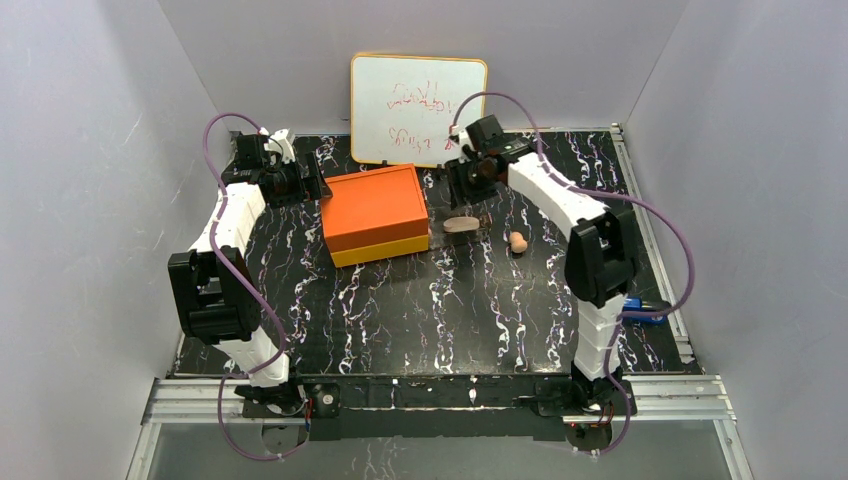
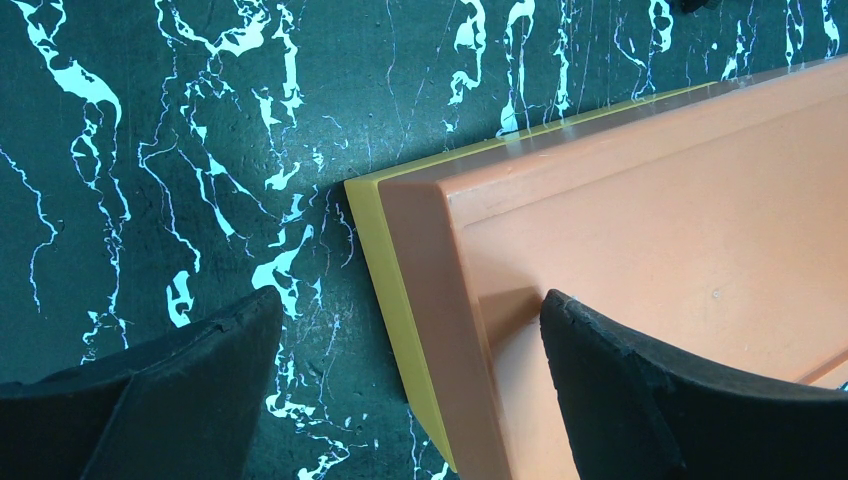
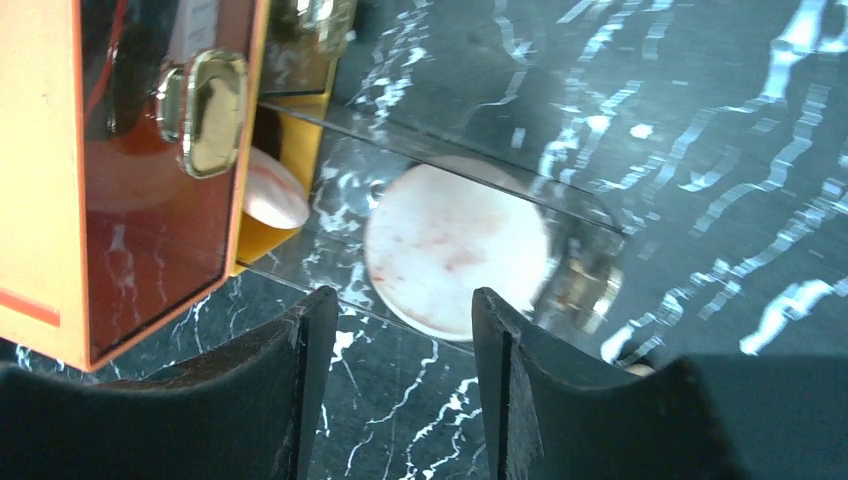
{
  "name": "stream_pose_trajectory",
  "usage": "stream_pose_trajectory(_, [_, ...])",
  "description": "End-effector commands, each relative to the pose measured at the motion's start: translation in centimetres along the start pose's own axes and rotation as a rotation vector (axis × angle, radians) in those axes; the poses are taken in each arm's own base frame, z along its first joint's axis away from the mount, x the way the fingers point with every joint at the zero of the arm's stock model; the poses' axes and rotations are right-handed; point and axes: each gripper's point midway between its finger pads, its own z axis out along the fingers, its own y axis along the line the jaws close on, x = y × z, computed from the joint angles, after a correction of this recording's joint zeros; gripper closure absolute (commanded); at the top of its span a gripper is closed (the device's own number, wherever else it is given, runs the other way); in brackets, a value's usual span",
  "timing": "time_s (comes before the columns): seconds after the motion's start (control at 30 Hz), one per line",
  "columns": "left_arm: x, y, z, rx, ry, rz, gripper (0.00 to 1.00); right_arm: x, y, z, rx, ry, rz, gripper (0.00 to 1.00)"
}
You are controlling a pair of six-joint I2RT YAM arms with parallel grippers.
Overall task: Organize the makeup
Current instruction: Place the makeup tool in the drawer.
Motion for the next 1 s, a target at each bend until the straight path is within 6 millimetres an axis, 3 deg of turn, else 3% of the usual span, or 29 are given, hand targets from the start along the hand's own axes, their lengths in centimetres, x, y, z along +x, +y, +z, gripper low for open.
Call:
stream_pose_trajectory(0.0, [5.4,3.1,0.2,-0.129,0.191,-0.003,0.04,-4.1,-5.1,-6.3,0.170,-0.232,0.109,0.40])
stream_pose_trajectory(0.1, [5.5,3.1,0.2,-0.125,0.192,-0.002,0.04,-2.1,-8.9,-7.1,0.246,-0.231,0.212,0.40])
stream_pose_trajectory(0.17, [5.5,3.1,0.2,-0.124,0.190,-0.002,0.04,0.5,-10.7,-6.7,0.290,-0.188,0.259,0.40])
stream_pose_trajectory(0.47, [5.7,3.0,0.2,-0.122,0.191,-0.005,0.04,8.3,-12.0,-4.3,0.359,-0.042,0.326,0.45])
stream_pose_trajectory(0.63, [5.7,3.0,0.1,-0.124,0.189,-0.004,0.04,10.2,-12.0,-3.5,0.358,-0.015,0.342,0.47])
stream_pose_trajectory(0.97, [5.5,2.9,-0.2,-0.125,0.180,-0.003,0.04,11.4,-12.7,-3.0,0.396,0.003,0.331,0.50])
